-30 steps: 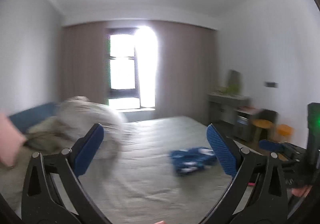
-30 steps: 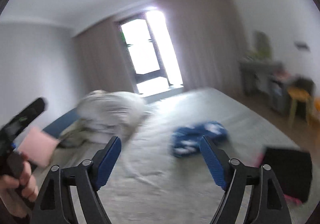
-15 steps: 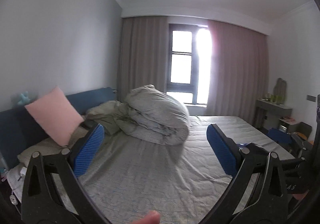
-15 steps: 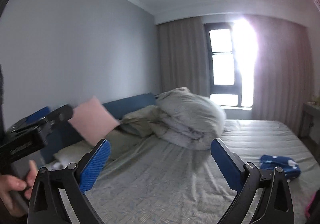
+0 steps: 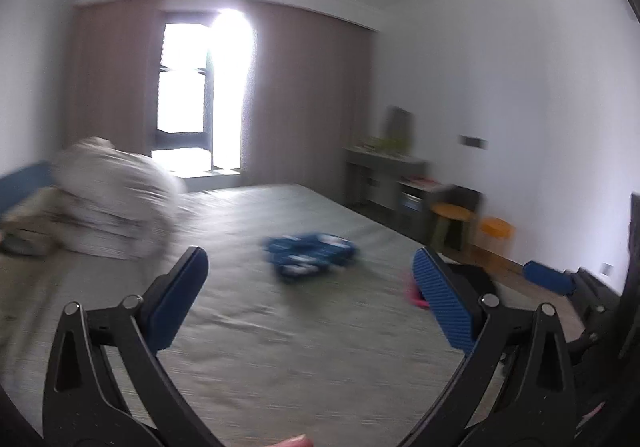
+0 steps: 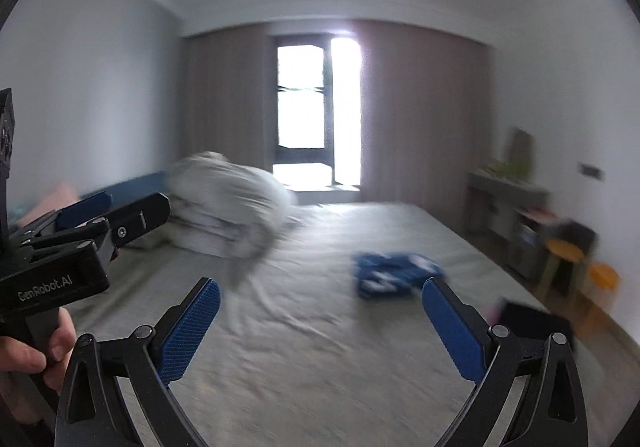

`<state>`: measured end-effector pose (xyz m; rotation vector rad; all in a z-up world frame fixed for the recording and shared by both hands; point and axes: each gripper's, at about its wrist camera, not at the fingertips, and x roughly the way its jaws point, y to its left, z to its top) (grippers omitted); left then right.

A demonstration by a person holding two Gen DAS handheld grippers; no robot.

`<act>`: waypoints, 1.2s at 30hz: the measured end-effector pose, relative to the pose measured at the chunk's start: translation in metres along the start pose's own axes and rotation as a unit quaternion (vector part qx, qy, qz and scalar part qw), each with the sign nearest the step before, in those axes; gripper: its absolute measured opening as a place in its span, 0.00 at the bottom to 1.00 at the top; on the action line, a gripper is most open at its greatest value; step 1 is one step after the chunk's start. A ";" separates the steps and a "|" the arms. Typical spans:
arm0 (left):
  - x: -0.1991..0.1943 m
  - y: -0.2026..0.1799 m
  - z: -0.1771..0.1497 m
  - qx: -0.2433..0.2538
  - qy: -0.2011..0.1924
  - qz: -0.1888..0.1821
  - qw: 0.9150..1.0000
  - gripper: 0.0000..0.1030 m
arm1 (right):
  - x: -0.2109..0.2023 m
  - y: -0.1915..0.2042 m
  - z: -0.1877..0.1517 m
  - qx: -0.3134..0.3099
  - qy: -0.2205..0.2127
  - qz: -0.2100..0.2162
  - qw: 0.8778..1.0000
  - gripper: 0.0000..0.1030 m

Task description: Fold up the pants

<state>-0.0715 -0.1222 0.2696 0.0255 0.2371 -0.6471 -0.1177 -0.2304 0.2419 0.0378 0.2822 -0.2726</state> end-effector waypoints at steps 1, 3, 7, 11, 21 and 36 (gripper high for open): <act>0.012 -0.017 -0.004 0.001 0.011 -0.023 1.000 0.99 | 0.000 -0.018 -0.007 0.008 0.008 -0.019 1.000 1.00; 0.032 -0.052 -0.015 0.006 0.029 -0.067 0.997 0.99 | -0.002 -0.061 -0.026 0.037 0.032 -0.060 0.997 1.00; 0.061 -0.107 -0.036 0.019 0.056 -0.116 0.992 0.99 | -0.017 -0.131 -0.052 0.088 0.055 -0.132 0.986 1.00; 0.087 -0.149 -0.061 0.034 0.095 -0.144 0.984 0.99 | -0.031 -0.177 -0.074 0.100 0.067 -0.214 0.969 1.00; 0.113 -0.170 -0.114 0.018 0.168 -0.164 0.972 0.99 | -0.015 -0.227 -0.124 0.144 0.122 -0.229 0.955 1.00; 0.124 -0.152 -0.135 0.014 0.193 -0.151 0.969 0.99 | 0.025 -0.223 -0.149 0.135 0.160 -0.226 0.951 1.00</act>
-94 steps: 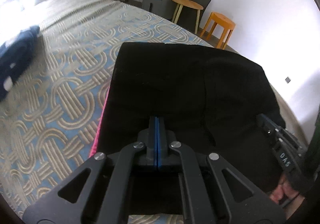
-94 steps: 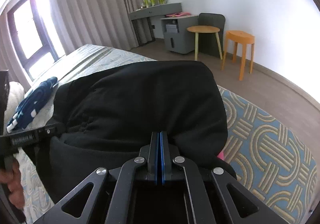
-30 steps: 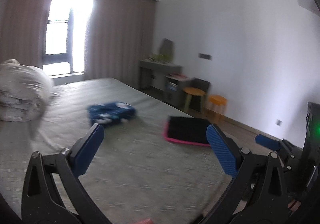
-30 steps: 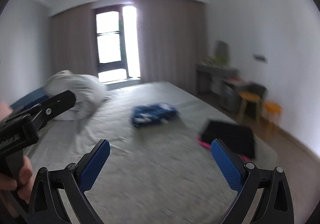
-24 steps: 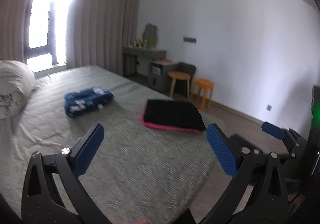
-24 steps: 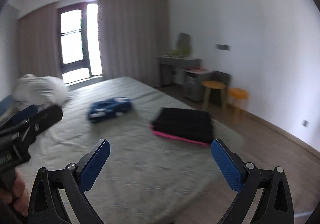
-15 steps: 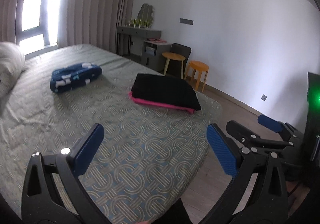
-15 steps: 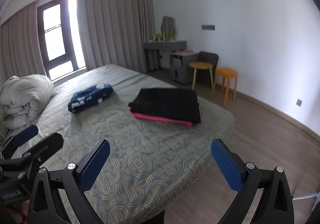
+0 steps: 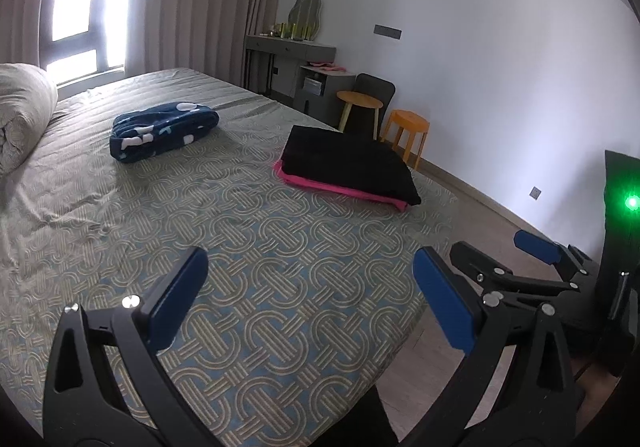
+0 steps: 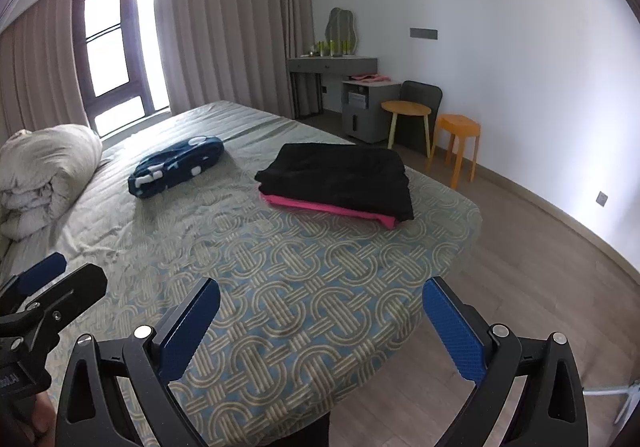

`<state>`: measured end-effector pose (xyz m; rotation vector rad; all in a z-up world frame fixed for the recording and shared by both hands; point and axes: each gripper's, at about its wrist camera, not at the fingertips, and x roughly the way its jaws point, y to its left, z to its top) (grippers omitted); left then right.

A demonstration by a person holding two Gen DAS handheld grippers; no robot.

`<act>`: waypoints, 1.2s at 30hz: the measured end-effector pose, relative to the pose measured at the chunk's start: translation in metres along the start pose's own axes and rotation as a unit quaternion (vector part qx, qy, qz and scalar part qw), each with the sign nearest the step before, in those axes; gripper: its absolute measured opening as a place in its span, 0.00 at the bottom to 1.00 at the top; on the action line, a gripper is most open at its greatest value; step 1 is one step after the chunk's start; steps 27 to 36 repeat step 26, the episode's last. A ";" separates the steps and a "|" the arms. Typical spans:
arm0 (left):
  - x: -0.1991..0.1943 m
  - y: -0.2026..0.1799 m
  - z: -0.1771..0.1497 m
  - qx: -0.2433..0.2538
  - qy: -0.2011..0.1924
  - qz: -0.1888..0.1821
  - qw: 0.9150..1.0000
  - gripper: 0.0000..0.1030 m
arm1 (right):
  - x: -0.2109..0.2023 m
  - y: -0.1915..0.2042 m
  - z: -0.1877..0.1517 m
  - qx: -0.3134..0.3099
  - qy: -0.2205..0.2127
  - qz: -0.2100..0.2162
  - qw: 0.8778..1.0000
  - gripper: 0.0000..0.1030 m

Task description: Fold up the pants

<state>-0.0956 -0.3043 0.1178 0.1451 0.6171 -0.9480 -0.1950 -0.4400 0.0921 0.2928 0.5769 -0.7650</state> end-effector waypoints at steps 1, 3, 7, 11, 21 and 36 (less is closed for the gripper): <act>0.000 0.000 0.000 -0.001 0.000 0.000 1.000 0.99 | 0.001 0.001 -0.001 -0.001 0.001 -0.002 1.000 1.00; -0.001 0.001 0.000 -0.002 0.001 -0.005 1.000 0.99 | 0.001 0.003 -0.001 -0.002 0.004 -0.003 1.000 1.00; -0.001 0.000 0.000 0.001 0.000 -0.003 1.000 0.99 | 0.000 0.003 -0.001 -0.002 0.003 -0.007 1.000 1.00; -0.002 0.001 0.000 0.001 0.000 -0.004 1.000 0.99 | -0.003 0.005 -0.002 -0.003 -0.001 -0.011 1.000 1.00; -0.001 -0.003 -0.002 0.010 -0.003 0.004 1.000 0.99 | -0.002 0.006 -0.003 -0.007 0.001 -0.012 1.000 1.00; -0.001 -0.002 -0.001 0.009 -0.005 0.004 1.000 0.99 | -0.002 0.006 -0.002 -0.009 0.002 -0.012 1.000 1.00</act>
